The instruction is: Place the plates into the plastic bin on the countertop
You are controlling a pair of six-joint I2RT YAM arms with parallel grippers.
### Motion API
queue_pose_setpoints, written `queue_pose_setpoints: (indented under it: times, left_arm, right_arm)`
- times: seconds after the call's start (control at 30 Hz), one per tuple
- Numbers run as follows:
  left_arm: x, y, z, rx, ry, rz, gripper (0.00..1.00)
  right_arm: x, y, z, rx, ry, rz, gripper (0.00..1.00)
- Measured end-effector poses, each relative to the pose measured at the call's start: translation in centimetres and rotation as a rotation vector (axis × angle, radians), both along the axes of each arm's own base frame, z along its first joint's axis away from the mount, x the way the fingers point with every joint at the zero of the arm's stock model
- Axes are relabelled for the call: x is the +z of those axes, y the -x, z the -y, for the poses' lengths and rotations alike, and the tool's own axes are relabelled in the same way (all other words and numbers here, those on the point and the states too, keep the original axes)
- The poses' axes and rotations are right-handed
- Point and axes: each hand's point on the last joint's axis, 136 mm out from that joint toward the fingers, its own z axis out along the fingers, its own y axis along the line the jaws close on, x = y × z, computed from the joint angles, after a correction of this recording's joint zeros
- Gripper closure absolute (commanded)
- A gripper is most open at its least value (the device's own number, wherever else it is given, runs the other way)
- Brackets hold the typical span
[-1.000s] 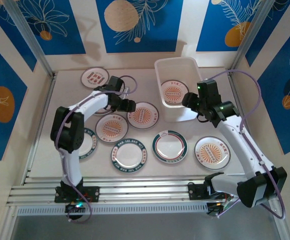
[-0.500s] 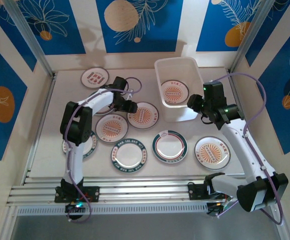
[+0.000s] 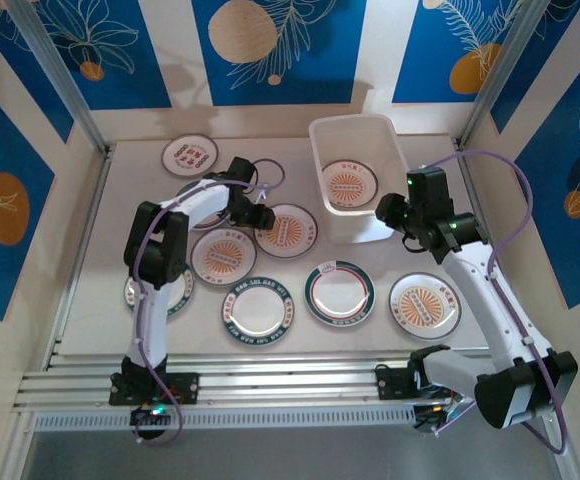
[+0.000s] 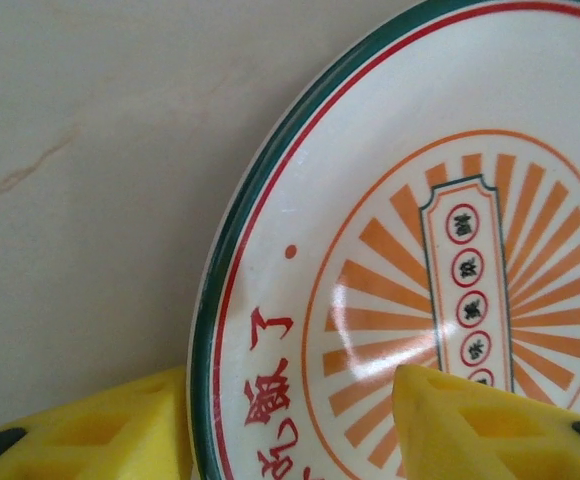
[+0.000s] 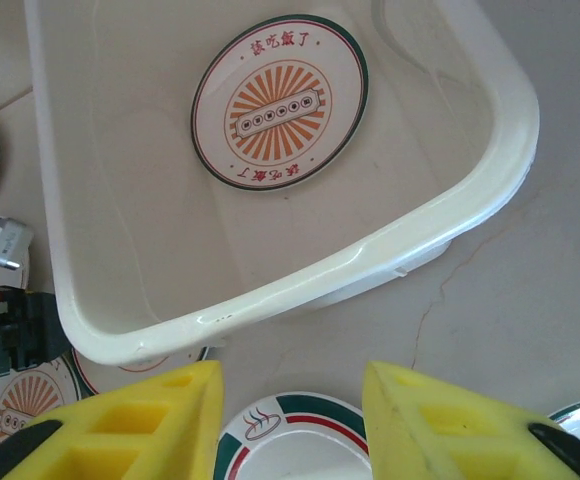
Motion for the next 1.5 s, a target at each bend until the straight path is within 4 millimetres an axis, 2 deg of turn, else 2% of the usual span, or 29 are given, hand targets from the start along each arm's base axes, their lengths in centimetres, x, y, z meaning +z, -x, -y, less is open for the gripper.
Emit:
queue_pose_setpoints:
  times: [0.37,0.57,0.8,0.97,1.13,1.3,1.5]
  left_arm:
    - [-0.3,-0.4,-0.7,0.027,-0.036,0.01,0.72]
    - [-0.3,-0.6,-0.2,0.04,-0.009,0.025,0.81]
    - [0.7,-0.2,-0.1,0.053,0.013,0.049,0.9]
    - [2.1,0.0,-0.4,0.07,0.014,0.073,0.94]
    - [4.5,0.3,-0.8,0.097,0.022,0.104,0.95]
    - [6.7,0.2,-1.0,0.141,0.055,0.12,0.96]
    - [8.3,0.4,-1.5,0.198,0.09,0.11,0.97]
  right_arm:
    - [-0.6,1.4,0.4,-0.023,-0.022,-0.003,0.6]
    - [-0.8,3.3,1.2,-0.061,-0.038,0.021,0.61]
    - [0.1,4.7,1.9,-0.083,-0.046,0.068,0.62]
    - [0.1,5.1,2.0,-0.095,-0.06,0.08,0.65]
    - [0.1,5.8,1.8,-0.109,-0.094,0.1,0.67]
    - [0.9,6.3,1.6,-0.125,-0.147,0.132,0.67]
    - [1.8,6.8,1.6,-0.148,-0.202,0.158,0.68]
